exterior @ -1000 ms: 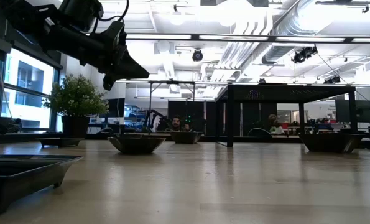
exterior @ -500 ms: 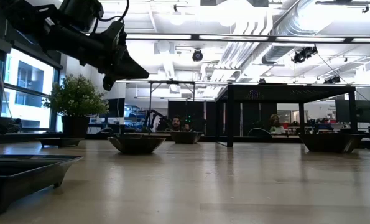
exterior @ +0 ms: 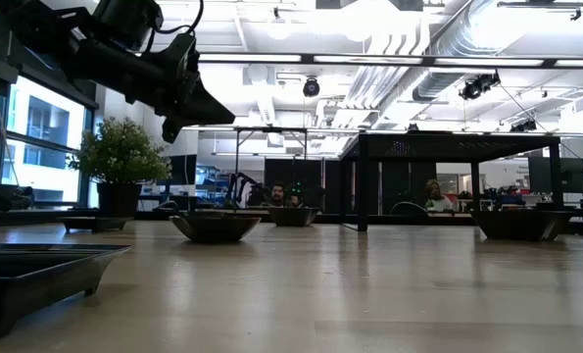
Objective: Pick & Place Mini shaped plates
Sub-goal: Stack the black leaf-shaped plate on top of the black leaf-shaped plate on the shelf
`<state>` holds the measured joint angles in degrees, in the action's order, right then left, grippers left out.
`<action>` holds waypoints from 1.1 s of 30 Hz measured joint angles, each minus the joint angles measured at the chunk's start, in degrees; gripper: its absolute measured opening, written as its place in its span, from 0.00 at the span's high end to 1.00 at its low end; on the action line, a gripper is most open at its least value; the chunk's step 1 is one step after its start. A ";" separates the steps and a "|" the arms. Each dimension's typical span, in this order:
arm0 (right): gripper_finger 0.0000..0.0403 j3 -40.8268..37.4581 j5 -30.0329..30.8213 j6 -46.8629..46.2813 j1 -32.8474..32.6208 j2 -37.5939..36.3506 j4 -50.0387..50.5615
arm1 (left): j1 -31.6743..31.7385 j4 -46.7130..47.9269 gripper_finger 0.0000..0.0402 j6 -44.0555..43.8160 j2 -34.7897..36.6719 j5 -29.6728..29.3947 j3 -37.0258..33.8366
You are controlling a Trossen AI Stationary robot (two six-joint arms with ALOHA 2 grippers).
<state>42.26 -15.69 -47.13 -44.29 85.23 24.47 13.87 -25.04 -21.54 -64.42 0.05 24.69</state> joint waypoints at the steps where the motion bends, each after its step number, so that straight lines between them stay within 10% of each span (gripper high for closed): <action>1: 0.99 0.00 0.22 -0.45 0.52 -0.95 0.14 | 0.00 0.00 1.00 0.00 0.00 0.01 0.00; 15: 1.00 0.05 2.13 -7.91 15.63 -26.04 6.97 | 0.00 -0.04 1.00 0.06 0.00 -0.19 0.00; 23: 0.99 5.30 1.96 0.71 39.14 -31.81 7.40 | 0.00 -0.09 1.00 0.07 0.00 -0.19 0.00; 33: 0.99 26.03 -0.20 15.03 76.47 -20.44 20.69 | 0.00 -0.53 1.00 0.14 0.02 -0.63 0.00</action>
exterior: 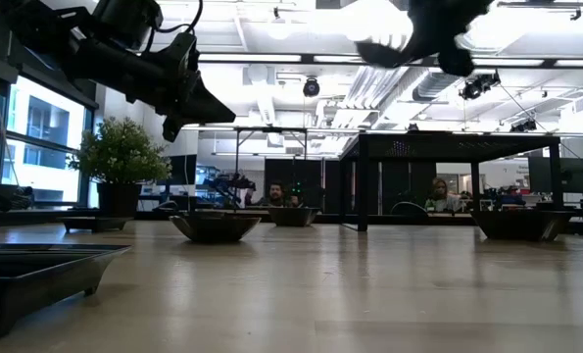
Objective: Pick & Place Mini shaped plates
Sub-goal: Stack the black leaf-shaped plate on top of the black leaf-shaped plate on the shelf, then stack the black square plate on top of the black square plate on the shelf
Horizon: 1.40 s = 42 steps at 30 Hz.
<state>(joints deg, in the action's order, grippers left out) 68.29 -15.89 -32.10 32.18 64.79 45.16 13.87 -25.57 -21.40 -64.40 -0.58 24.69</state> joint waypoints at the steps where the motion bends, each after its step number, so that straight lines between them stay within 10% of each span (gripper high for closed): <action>1: 0.99 2.14 -0.93 2.09 3.28 1.95 0.11 | 0.00 0.02 1.00 0.05 0.00 -0.01 0.00; 16: 0.99 25.90 -9.62 26.21 29.51 32.93 10.17 | 0.01 0.03 1.00 2.03 0.00 -1.55 0.00; 42: 0.84 26.10 -7.47 31.98 29.96 33.19 10.60 | 0.02 3.23 1.00 -4.35 0.00 -1.53 0.00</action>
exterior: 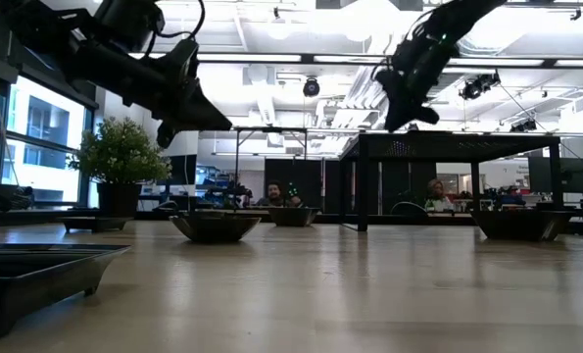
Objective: Pick & Place Mini shaped plates
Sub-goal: Stack the black square plate on top of the black square plate on the shelf
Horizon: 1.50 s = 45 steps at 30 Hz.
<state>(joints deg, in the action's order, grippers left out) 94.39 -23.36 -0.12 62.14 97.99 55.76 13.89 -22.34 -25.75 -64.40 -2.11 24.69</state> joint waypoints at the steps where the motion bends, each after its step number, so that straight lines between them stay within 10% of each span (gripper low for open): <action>1: 0.85 0.00 -0.41 0.83 -0.38 -1.04 0.45 | 0.02 0.57 1.00 -0.56 0.00 0.00 0.00; 21: 0.99 -37.26 4.94 -10.70 -39.24 -44.28 -8.54 | 0.00 6.67 1.00 0.19 0.00 2.63 0.00; 26: 0.99 -43.16 11.68 -18.57 -48.73 -49.11 -9.64 | -0.68 7.92 1.00 3.85 0.02 14.90 0.30; 34: 1.00 -51.62 12.65 -21.94 -52.86 -50.51 -18.10 | -14.38 27.37 1.00 6.84 -1.27 12.65 9.96; 45: 1.00 -55.61 14.61 -15.71 -52.79 -50.46 -26.28 | -36.02 29.07 1.00 -16.05 -13.84 3.59 18.59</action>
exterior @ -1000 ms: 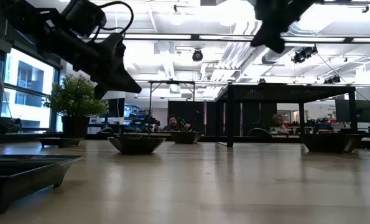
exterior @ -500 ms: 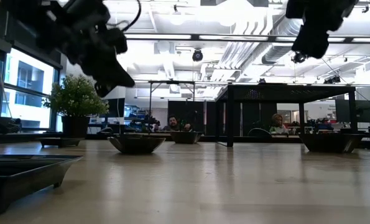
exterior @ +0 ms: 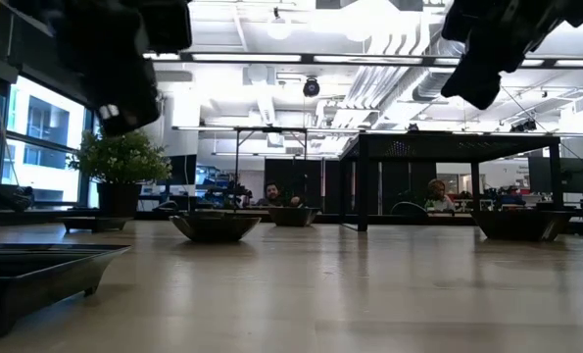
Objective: Pick & Place Mini shaped plates
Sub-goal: Stack the black square plate on top of the black square plate on the shelf
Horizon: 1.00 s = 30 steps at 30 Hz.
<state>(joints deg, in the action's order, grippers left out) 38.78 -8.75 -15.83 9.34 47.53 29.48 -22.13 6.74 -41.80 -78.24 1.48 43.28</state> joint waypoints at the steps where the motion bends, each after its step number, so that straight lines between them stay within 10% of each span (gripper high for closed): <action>1: 1.00 -0.01 0.13 0.71 0.00 0.00 -0.47 | -1.61 -0.01 0.99 -0.71 -1.84 -0.63 1.27; 14: 0.99 -0.01 -0.53 8.31 0.00 0.00 -2.37 | -7.50 7.55 0.76 -9.29 -20.72 -0.66 15.86; 30: 0.99 -0.04 -0.04 9.78 0.02 0.02 -2.68 | -7.54 7.00 0.76 -7.65 -26.07 6.57 16.73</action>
<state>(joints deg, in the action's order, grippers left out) 38.74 -8.80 -6.05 9.37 47.55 26.80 -29.67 13.74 -49.45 -104.31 8.05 60.01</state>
